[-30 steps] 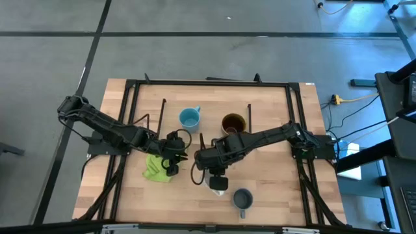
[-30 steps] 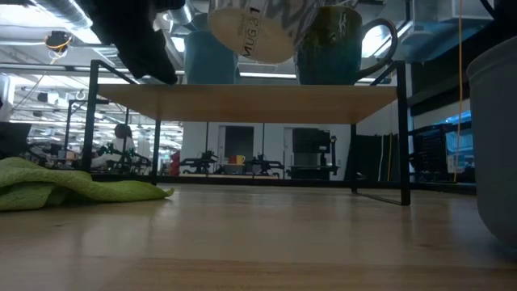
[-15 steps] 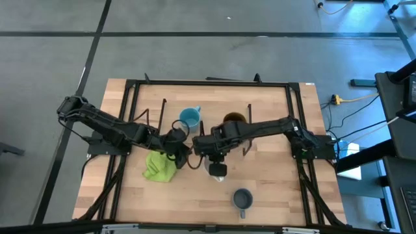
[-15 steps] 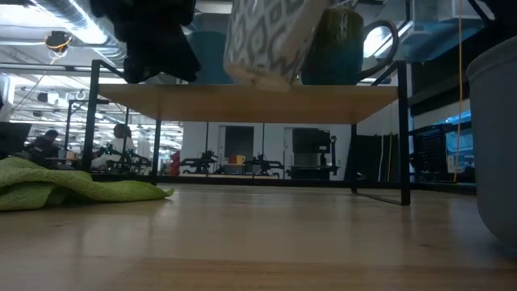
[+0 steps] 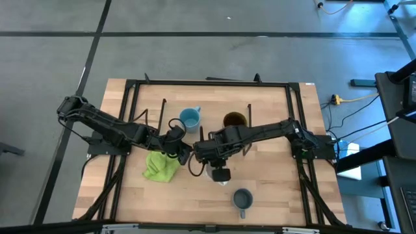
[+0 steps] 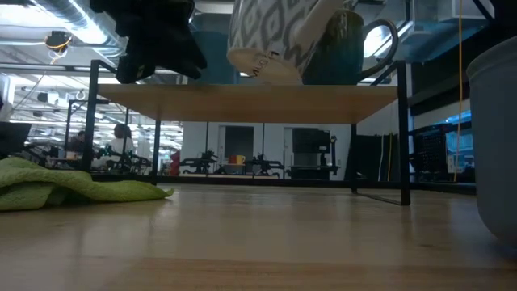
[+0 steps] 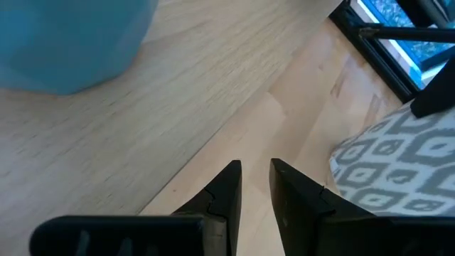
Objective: Stack small to large cups/mugs on shelf
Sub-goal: Put the gray patterned mug on the shelf
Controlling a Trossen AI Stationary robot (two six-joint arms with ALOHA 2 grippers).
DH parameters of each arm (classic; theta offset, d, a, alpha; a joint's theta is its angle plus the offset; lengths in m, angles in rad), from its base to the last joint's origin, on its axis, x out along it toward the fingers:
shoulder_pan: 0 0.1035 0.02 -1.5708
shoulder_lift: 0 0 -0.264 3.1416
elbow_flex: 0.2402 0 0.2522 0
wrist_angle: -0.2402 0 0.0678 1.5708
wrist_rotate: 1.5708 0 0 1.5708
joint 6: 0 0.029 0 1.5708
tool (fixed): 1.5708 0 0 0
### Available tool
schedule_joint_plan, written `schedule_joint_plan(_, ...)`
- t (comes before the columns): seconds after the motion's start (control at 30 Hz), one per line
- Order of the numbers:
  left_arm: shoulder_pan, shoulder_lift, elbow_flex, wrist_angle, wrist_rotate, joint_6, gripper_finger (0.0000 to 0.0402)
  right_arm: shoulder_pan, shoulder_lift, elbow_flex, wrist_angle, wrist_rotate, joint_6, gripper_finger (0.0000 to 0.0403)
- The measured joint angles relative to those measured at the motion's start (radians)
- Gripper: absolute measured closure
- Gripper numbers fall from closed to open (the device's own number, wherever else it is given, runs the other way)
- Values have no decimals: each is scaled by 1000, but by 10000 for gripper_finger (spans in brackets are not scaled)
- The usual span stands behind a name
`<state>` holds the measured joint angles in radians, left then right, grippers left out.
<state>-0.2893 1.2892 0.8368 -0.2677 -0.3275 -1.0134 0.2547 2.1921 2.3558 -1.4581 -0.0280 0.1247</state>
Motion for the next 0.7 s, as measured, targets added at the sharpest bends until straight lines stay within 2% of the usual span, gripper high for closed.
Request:
schedule_joint_plan(0.53, 0, 1, -2, 53, -26, 0, 333, 4, 0, 0, -18, 2, -210, 357)
schedule_joint_plan(0.7, 0, 1, -2, 100, -29, -5, 333, 4, 0, 0, -22, 36, -234, 357)
